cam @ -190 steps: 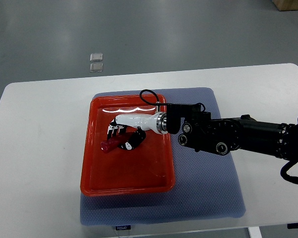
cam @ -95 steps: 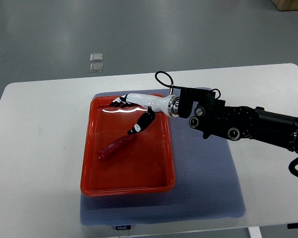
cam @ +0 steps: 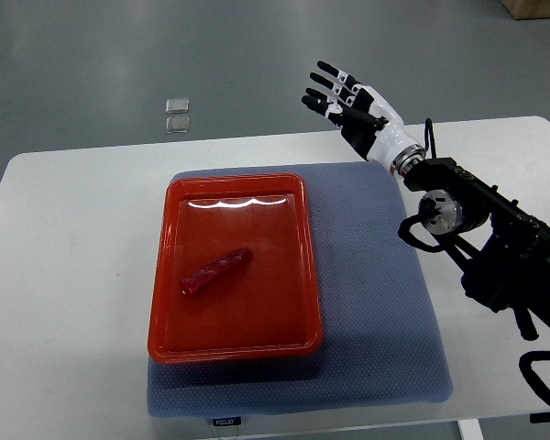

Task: Place red pepper on red tray

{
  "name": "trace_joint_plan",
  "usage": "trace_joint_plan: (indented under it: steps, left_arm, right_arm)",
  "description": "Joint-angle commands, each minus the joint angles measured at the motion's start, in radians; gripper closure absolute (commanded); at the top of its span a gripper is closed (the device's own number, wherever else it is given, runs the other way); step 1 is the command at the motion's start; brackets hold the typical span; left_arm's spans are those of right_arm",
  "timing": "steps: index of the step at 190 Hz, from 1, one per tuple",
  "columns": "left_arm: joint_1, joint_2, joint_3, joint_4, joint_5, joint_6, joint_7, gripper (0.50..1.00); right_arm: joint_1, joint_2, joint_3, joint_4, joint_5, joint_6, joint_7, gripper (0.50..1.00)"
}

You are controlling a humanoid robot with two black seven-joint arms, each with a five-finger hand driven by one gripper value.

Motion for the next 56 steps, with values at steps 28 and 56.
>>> trace_joint_plan:
  steps: [28,56]
  left_arm:
    - [0.000,0.000,-0.002,0.000,0.000,0.000,0.000,0.500]
    - [0.000,0.000,-0.002,0.000,0.000,0.000,0.000,0.500]
  right_arm:
    - [-0.050,0.013,0.038,-0.033,0.138,0.021,0.002,0.587]
    - [-0.053,0.016,0.037,-0.042,0.138,0.021,0.002,0.587]
